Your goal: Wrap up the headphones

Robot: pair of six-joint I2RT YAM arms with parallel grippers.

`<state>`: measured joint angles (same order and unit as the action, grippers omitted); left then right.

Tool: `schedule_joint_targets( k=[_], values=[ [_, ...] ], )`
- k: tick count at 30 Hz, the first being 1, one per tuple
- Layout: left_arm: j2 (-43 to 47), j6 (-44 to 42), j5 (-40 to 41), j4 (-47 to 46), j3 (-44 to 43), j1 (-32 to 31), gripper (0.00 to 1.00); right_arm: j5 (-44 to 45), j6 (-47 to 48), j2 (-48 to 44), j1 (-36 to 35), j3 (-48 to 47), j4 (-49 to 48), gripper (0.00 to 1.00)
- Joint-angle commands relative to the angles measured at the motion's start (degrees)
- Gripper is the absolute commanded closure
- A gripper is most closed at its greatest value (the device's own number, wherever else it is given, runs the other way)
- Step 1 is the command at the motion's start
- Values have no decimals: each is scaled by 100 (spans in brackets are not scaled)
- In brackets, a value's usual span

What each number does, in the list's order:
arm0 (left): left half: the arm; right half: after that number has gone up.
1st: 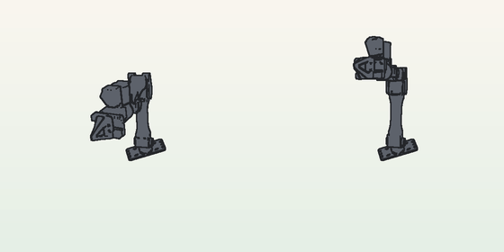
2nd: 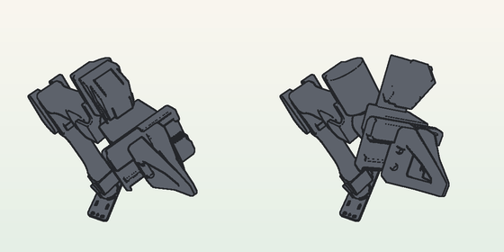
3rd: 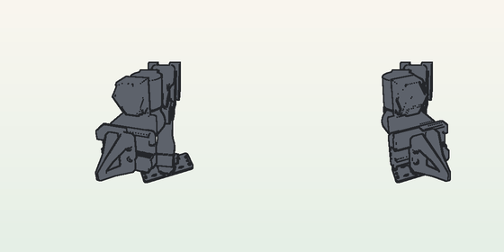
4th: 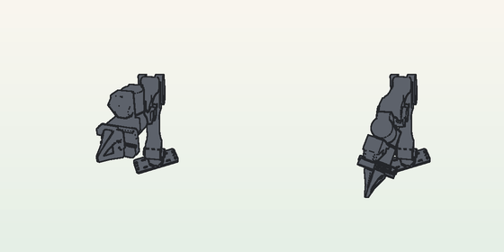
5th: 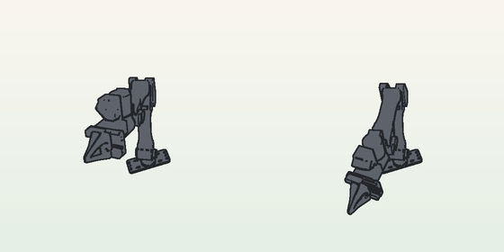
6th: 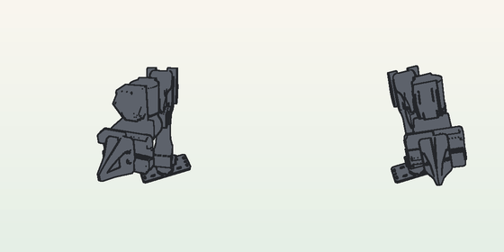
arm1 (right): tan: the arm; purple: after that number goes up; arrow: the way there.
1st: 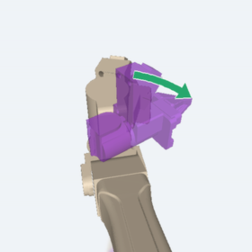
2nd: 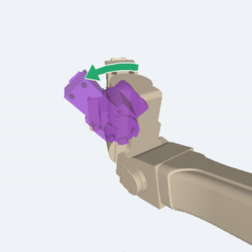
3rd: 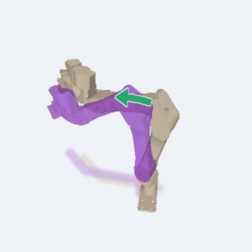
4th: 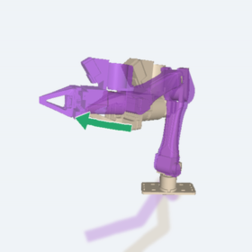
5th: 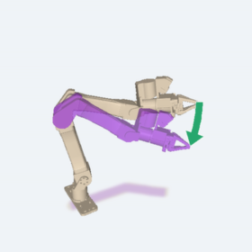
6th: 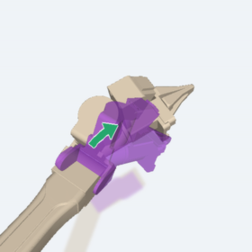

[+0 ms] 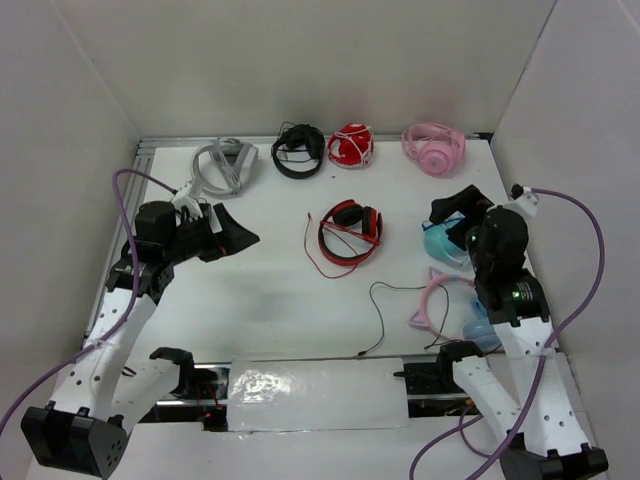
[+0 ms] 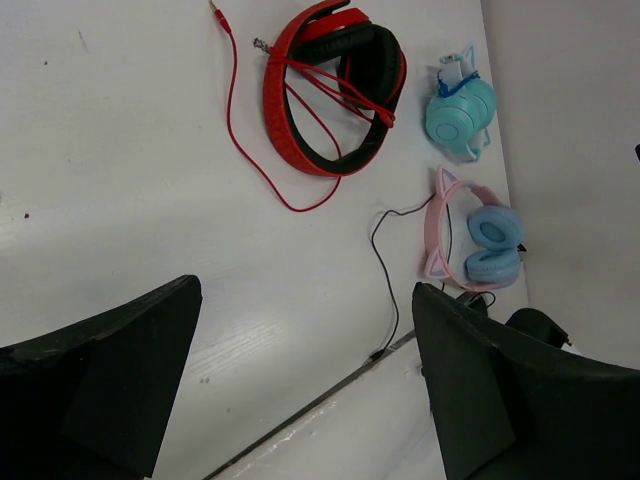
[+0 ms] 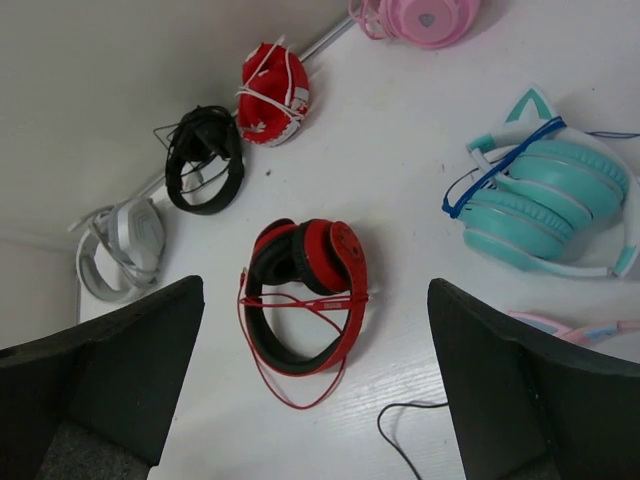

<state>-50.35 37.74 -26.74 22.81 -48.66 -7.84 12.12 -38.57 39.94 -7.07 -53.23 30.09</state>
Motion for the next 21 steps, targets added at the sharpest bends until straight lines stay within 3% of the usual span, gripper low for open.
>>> schedule_joint_targets(
  k=[1,9,14,17,21],
  values=[
    [95,-56,-130,-145,-205,-34,1,-262,385,-84,13,-90,172,0],
    [-28,-117,-209,-189,-222,-34,1,712,-668,-99,13,-267,955,0],
    [-142,-144,-226,-189,-231,-43,1,520,-590,-742,22,611,367,0],
    [-160,-144,-191,-206,-196,-43,1,170,-381,-594,30,937,410,0],
    [-168,-161,-209,-215,-178,-69,1,352,-686,-154,22,1227,928,0]
  ],
)
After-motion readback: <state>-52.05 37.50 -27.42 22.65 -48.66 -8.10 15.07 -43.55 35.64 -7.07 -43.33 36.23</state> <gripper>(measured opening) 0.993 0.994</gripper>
